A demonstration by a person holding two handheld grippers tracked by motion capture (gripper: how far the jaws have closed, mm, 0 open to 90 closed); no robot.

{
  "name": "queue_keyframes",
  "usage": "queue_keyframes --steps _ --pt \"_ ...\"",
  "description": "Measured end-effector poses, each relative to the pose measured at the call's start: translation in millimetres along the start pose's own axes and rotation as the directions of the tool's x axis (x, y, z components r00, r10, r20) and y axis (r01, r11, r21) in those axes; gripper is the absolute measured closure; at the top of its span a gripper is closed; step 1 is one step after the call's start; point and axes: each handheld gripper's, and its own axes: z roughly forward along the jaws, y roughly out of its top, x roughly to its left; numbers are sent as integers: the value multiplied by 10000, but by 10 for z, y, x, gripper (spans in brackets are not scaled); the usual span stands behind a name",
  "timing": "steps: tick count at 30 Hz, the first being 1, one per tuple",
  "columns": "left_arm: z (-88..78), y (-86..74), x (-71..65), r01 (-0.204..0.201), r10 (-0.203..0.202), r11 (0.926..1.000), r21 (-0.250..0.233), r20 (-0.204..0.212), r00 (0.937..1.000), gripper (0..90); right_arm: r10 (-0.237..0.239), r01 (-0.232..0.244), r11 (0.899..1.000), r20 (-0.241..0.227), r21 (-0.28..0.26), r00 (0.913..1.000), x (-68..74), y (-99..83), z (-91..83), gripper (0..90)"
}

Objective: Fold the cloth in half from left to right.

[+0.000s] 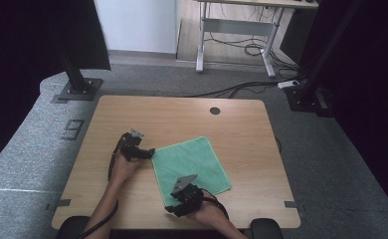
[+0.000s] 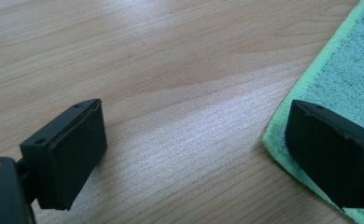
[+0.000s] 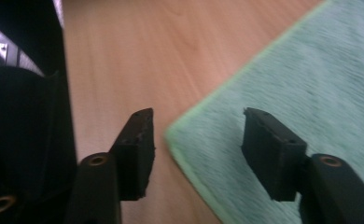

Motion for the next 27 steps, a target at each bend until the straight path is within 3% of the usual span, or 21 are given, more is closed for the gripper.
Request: queue_keyframes --steps 6,9,12,15,19,25,27 --pt "0 0 -1 6 -6 10000 0 -8 10000 59 -674 661 9965 232 521 9975 110 30 107 548" --pt "0 0 -3 12 -12 10000 -2 -17 10000 59 -724 682 9957 672 620 9951 112 37 100 693" --pt "-14 -7 -14 -137 138 9999 -99 90 9999 79 -556 517 9973 763 524 9955 78 25 92 791" --pt "-54 -35 -56 -520 540 9978 -423 484 9974 260 -312 282 9985 664 463 9973 49 17 85 840" --pt "-85 -61 -113 -736 785 9954 -610 822 9935 495 -194 170 9990 588 412 9981 32 13 84 845" --pt "-92 -65 -181 -560 641 9965 -619 1364 9886 808 -128 110 9993 543 347 9984 25 7 84 845" --pt "-94 -65 -199 -592 671 9964 -608 1379 9882 872 -107 90 9995 536 317 9985 22 6 86 847"
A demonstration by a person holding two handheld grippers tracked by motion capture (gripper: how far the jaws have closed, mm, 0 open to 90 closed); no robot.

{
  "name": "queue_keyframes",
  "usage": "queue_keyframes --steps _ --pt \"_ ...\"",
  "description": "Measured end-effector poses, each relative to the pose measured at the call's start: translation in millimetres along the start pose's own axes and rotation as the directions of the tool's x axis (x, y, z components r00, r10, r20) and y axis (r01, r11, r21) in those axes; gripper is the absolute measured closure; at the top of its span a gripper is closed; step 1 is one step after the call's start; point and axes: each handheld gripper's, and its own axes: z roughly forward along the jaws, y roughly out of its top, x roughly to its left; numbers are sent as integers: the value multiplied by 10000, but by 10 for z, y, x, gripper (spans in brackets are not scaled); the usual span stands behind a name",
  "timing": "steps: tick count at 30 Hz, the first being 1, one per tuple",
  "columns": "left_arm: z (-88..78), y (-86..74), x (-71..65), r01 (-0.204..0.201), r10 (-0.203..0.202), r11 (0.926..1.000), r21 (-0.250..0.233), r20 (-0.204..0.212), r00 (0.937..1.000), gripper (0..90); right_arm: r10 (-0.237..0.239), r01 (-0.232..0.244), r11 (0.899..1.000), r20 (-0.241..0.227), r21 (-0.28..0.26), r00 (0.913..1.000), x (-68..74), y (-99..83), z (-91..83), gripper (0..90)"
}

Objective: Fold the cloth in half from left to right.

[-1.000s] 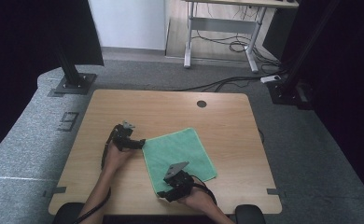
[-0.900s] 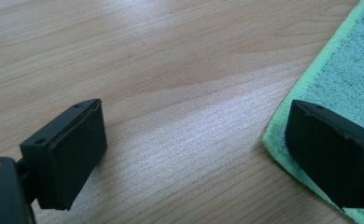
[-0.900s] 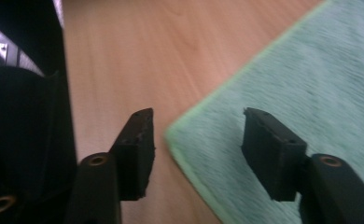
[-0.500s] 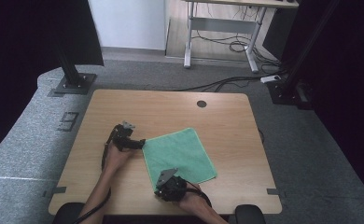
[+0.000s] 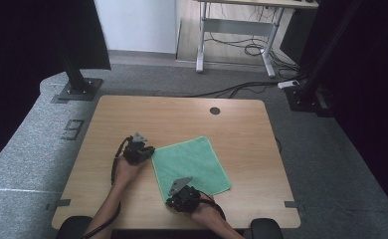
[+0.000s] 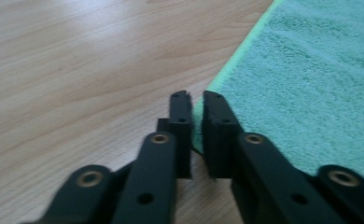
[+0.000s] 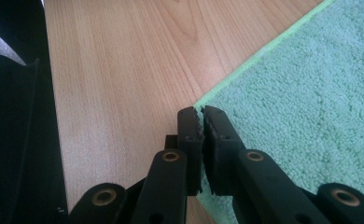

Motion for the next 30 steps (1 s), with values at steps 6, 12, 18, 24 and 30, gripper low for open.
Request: queue_keyframes --steps 6,12,18,24,30 --pt "-28 14 29 357 -357 9992 205 3 9994 895 14 -14 10000 -96 -34 10000 10 17 11 862" --pt "-188 -27 92 301 -266 9980 548 -642 9976 893 -297 293 9995 -431 -77 9986 87 140 82 869" --pt "-298 31 134 506 -485 9980 372 -568 9972 891 -664 647 9972 -465 -378 9967 158 260 42 870" --pt "-309 173 91 373 -362 9991 217 -487 9982 889 -468 455 9960 -161 -770 9988 92 217 -137 870" --pt "-287 329 48 255 -252 9996 109 -313 9992 887 -87 97 9939 94 -1098 9999 4 139 -301 870"
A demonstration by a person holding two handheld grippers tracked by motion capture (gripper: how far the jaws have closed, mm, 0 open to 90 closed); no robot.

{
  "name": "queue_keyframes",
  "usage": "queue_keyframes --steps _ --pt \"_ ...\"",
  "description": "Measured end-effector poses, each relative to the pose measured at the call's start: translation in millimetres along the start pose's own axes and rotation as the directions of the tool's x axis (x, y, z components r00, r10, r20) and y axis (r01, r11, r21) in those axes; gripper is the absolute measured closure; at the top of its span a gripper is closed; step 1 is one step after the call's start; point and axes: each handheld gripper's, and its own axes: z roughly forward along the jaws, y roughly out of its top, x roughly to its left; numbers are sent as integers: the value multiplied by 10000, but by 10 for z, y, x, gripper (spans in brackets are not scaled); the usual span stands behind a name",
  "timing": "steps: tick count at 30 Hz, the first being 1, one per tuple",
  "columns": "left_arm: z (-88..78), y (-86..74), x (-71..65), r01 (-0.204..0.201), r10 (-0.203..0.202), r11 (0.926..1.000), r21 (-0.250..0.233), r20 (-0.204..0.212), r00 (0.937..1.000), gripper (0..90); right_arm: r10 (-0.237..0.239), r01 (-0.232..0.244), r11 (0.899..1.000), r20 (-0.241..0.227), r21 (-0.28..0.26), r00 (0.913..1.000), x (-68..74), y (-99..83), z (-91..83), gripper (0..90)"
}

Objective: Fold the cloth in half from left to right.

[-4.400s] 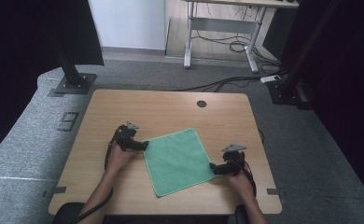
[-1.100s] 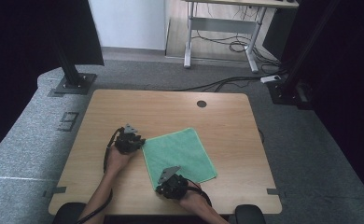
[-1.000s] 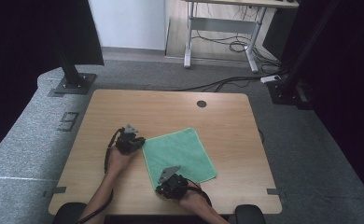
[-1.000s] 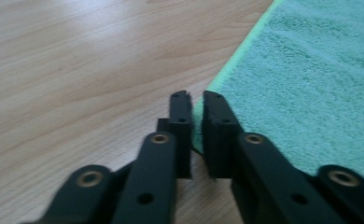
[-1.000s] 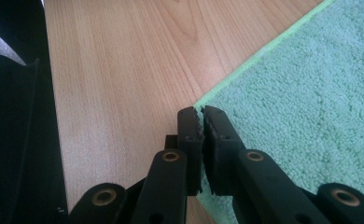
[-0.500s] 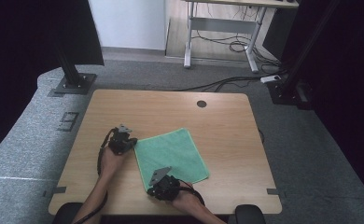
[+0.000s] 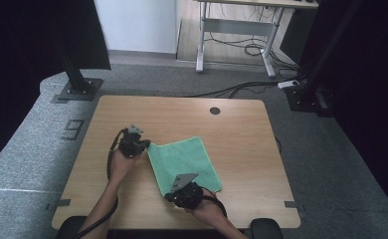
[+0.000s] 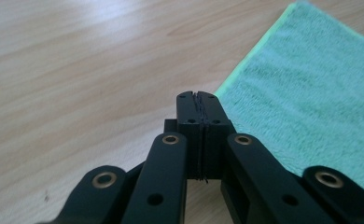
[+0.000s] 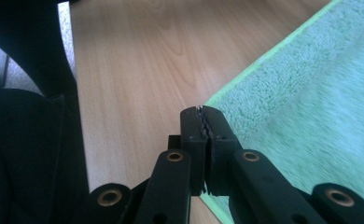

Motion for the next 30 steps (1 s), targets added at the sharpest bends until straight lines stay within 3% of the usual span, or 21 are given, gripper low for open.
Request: queue_keyframes --steps 12,30 --pt "203 253 -188 -254 261 9995 -190 383 9989 885 675 -655 9973 616 -340 9958 -179 -207 -289 870" --pt "558 565 -523 -859 871 9961 -204 721 9936 886 1317 -1273 9910 1304 -416 9827 -367 -487 -551 870"
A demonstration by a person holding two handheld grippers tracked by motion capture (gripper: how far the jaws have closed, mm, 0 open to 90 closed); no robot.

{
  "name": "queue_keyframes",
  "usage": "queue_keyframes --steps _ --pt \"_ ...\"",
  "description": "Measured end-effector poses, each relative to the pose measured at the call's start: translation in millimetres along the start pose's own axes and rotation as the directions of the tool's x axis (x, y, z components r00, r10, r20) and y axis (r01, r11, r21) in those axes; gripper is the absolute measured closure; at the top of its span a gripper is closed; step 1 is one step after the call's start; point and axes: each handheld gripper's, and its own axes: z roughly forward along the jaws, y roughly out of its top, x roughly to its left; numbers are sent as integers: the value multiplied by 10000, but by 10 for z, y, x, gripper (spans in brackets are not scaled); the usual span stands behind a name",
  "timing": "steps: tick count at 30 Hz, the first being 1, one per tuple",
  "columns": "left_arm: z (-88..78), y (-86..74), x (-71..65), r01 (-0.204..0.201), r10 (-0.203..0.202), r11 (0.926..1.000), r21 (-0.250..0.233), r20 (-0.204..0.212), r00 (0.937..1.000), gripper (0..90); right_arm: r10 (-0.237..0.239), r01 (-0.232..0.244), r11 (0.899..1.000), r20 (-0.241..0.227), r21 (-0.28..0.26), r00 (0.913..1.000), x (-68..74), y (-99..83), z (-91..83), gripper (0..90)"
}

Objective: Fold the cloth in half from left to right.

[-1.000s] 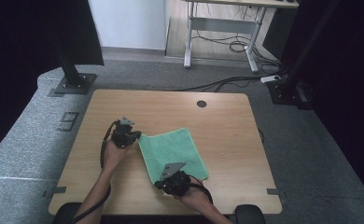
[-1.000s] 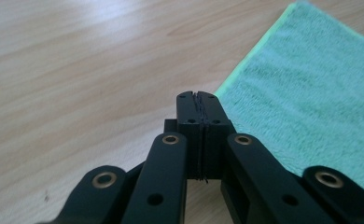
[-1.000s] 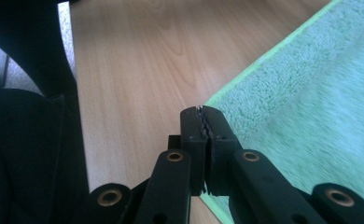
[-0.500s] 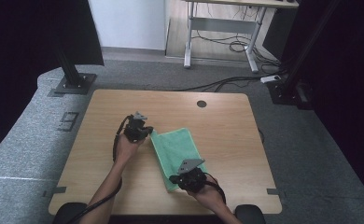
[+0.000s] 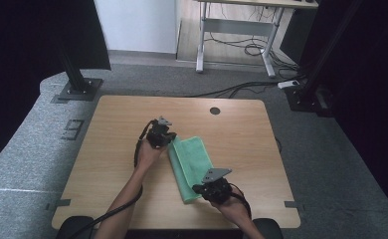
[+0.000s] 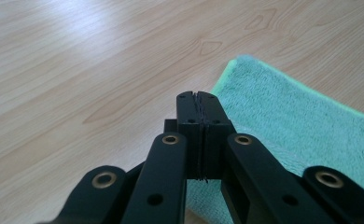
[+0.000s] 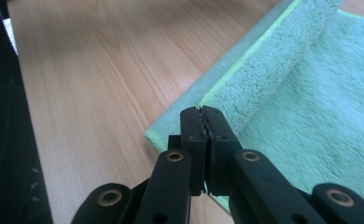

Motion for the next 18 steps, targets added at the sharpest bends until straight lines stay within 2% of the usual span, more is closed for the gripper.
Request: queue_keyframes --steps 18 --pt "280 185 -181 -427 427 9991 -40 148 9990 885 600 -598 9982 475 -44 9971 -199 -178 -181 870"
